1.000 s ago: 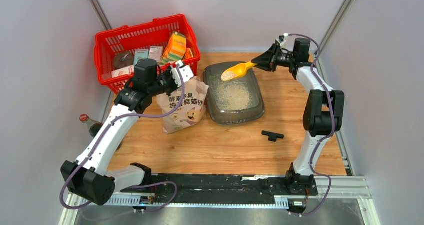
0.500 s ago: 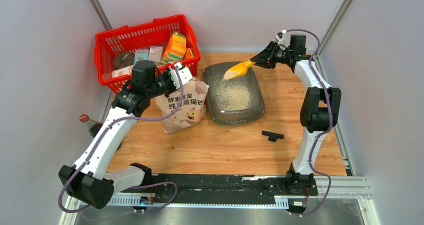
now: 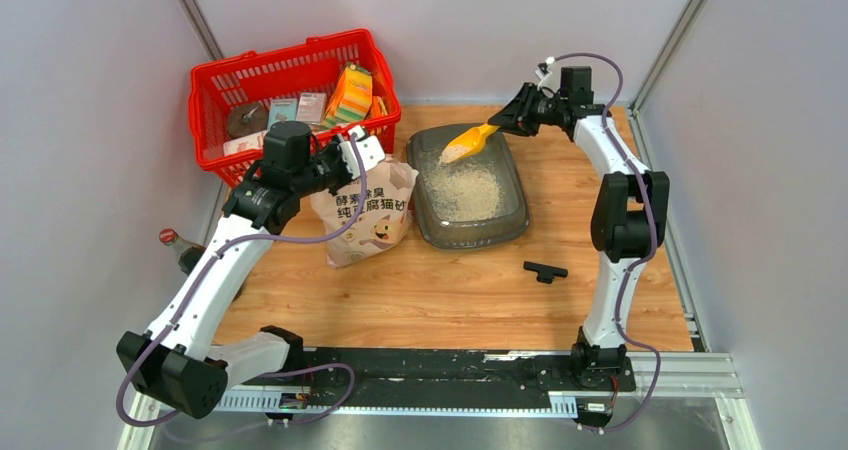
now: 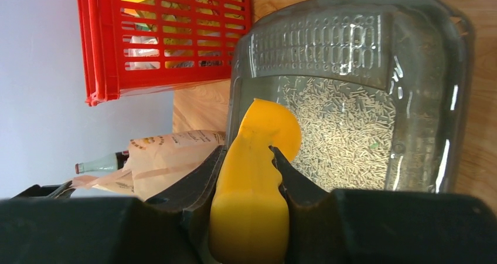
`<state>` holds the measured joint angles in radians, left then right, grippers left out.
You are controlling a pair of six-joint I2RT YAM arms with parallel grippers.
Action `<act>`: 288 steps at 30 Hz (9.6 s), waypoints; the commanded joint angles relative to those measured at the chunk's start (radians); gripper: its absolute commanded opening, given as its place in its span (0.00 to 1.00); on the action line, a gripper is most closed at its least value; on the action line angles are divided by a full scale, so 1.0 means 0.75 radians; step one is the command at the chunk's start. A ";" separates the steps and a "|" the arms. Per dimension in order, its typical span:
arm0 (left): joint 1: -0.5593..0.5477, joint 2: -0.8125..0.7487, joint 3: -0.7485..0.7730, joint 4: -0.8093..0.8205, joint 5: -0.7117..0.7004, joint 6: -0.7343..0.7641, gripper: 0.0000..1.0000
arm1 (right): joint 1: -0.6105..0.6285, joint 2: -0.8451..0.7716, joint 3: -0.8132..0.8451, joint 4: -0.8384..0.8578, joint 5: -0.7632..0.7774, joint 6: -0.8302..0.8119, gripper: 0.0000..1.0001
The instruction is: Fill the litter box with clean litter
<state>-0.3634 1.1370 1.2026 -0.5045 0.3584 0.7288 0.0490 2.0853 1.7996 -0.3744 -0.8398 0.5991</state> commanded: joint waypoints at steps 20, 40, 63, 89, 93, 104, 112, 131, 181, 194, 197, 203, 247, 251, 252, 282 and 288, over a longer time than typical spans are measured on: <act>-0.004 -0.072 -0.031 0.184 0.099 0.002 0.00 | -0.170 -0.175 0.000 -0.090 0.126 -0.230 0.00; -0.004 -0.068 -0.065 0.229 0.136 -0.012 0.00 | 0.088 -0.621 -0.136 -0.335 0.465 -0.893 0.00; -0.004 -0.111 -0.063 0.174 0.095 0.002 0.00 | 0.540 -0.410 0.233 -0.349 0.105 -0.615 0.00; -0.006 -0.227 -0.159 0.327 0.191 -0.139 0.00 | 0.882 -0.179 0.182 -0.466 1.015 -0.703 0.00; -0.008 -0.229 -0.153 0.339 0.201 -0.131 0.00 | 0.892 -0.128 0.147 -0.472 0.967 -0.668 0.00; -0.008 -0.215 -0.119 0.317 0.193 -0.123 0.00 | 0.851 -0.068 -0.021 -0.385 0.490 -0.468 0.00; -0.010 -0.213 -0.117 0.288 0.195 -0.105 0.00 | 0.759 -0.072 -0.004 -0.182 0.108 -0.212 0.00; -0.013 -0.189 -0.078 0.178 0.156 -0.047 0.00 | 0.446 -0.164 -0.108 0.112 -0.295 0.164 0.00; -0.013 0.008 0.094 0.018 0.081 0.061 0.00 | -0.053 -0.167 -0.231 0.583 -0.535 0.623 0.00; -0.015 -0.053 0.027 0.100 0.081 0.057 0.00 | -0.184 -0.150 -0.093 -0.022 -0.153 -0.054 0.00; -0.015 -0.072 0.000 0.098 0.074 0.094 0.00 | -0.160 -0.103 -0.003 -0.022 -0.067 -0.056 0.00; -0.015 -0.074 -0.016 0.108 0.085 0.086 0.00 | -0.127 -0.019 0.106 -0.055 -0.042 -0.069 0.00; -0.015 -0.070 -0.043 0.149 0.123 0.084 0.00 | -0.337 -0.534 -0.233 -0.233 0.030 -0.359 0.00; -0.015 -0.072 -0.043 0.137 0.125 0.088 0.00 | -0.346 -0.594 -0.264 -0.276 0.042 -0.445 0.00; -0.015 -0.072 -0.041 0.137 0.128 0.088 0.00 | -0.344 -0.582 -0.236 -0.278 0.042 -0.453 0.00; -0.019 -0.033 -0.039 0.149 0.177 0.059 0.00 | -0.746 -0.739 -0.781 -0.517 0.038 -0.516 0.00; -0.019 -0.029 -0.035 0.137 0.177 0.057 0.00 | -0.753 -0.701 -0.915 -0.503 0.091 -0.535 0.18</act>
<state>-0.3717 1.1137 1.1397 -0.4477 0.4431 0.7727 -0.5117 1.5822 1.1442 -0.7540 -0.7689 0.2195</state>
